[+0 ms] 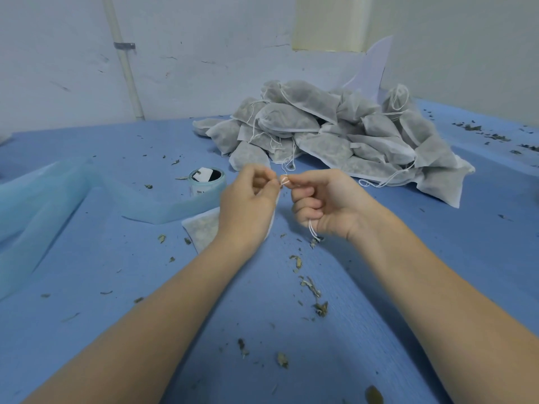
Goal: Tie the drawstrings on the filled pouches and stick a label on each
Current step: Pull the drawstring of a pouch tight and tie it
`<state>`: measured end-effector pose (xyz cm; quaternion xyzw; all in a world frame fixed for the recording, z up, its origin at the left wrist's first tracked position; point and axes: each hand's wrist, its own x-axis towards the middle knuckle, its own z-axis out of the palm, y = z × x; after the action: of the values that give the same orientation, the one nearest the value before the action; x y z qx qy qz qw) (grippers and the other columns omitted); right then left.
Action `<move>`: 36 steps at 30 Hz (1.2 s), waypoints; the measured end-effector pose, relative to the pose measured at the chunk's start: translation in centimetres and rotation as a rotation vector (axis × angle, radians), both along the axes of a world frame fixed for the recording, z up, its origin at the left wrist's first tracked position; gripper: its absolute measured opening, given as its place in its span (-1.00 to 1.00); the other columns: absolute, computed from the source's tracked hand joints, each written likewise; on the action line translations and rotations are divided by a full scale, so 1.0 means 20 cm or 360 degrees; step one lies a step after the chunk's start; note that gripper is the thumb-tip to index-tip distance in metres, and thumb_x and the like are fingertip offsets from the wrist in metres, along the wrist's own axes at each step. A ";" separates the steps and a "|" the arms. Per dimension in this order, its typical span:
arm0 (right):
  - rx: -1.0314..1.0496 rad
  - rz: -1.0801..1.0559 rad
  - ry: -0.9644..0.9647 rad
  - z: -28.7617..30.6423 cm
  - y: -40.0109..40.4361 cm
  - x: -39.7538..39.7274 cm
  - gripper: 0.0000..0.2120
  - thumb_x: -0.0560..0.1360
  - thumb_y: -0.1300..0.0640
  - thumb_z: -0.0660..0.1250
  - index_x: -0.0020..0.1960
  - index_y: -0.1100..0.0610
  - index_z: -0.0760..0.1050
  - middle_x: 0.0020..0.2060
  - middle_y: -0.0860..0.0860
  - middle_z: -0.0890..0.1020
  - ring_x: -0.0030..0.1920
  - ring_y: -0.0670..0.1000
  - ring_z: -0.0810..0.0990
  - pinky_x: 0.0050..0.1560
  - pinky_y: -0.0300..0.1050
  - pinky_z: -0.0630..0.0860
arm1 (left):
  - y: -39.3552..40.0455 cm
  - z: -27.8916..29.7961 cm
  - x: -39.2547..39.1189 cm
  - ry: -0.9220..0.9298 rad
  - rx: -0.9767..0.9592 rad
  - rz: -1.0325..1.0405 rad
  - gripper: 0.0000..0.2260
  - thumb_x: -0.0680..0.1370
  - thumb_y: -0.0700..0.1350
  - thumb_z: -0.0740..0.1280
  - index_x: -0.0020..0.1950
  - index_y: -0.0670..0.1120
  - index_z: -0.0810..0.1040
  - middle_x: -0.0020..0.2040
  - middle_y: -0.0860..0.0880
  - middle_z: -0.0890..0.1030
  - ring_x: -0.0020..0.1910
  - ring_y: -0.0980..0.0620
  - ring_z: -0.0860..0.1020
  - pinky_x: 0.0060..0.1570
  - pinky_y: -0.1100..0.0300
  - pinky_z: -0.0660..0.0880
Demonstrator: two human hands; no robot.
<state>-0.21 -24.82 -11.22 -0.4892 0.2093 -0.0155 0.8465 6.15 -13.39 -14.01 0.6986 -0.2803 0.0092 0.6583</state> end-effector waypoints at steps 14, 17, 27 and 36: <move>-0.0379 -0.0272 -0.0061 0.04 0.01 -0.01 -0.82 0.48 0.29 0.30 -0.30 0.20 0.50 -0.56 -0.08 0.23 -0.58 -0.14 0.09 -0.61 -0.32 0.03 | 0.02 0.05 -0.08 -0.0683 0.0058 0.0403 -0.92 0.46 -0.19 0.40 -0.10 -0.12 0.70 -0.17 0.01 0.69 -0.17 0.13 0.59 -0.09 0.40 0.41; -0.0551 -0.0336 -0.0085 0.03 0.02 -0.01 -0.85 0.45 0.30 0.34 -0.29 0.22 0.54 -0.59 -0.08 0.26 -0.58 -0.13 0.11 -0.60 -0.31 0.06 | 0.03 0.05 -0.07 -0.0849 0.0174 0.0420 -0.91 0.46 -0.21 0.39 -0.13 -0.18 0.69 -0.21 -0.06 0.69 -0.20 -0.02 0.62 -0.10 0.26 0.41; -0.1215 -0.0328 -0.0210 0.01 0.03 -0.02 -0.89 0.42 0.18 0.46 -0.24 0.20 0.60 -0.47 -0.04 0.38 -0.46 -0.08 0.29 -0.45 -0.30 0.32 | 0.04 0.04 -0.01 -0.1376 0.0445 0.0635 -0.93 0.39 -0.26 0.38 -0.29 -0.21 0.63 -0.39 -0.11 0.59 -0.31 -0.14 0.54 -0.29 0.17 0.30; -0.0950 -0.0437 -0.0532 -0.05 0.12 0.05 -0.90 0.61 0.18 0.22 -0.07 0.12 0.47 -0.25 0.05 0.63 -0.09 0.08 0.61 0.09 -0.09 0.52 | 0.00 0.10 -0.01 -0.0480 0.0500 0.0464 -0.82 0.56 0.06 0.23 -0.13 0.11 0.61 -0.18 0.14 0.45 0.02 0.11 0.23 0.02 0.13 0.11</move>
<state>0.79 -22.34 -12.13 -0.6726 0.1181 -0.2692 0.6791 5.98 -13.29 -12.05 0.8160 -0.2695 0.1644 0.4843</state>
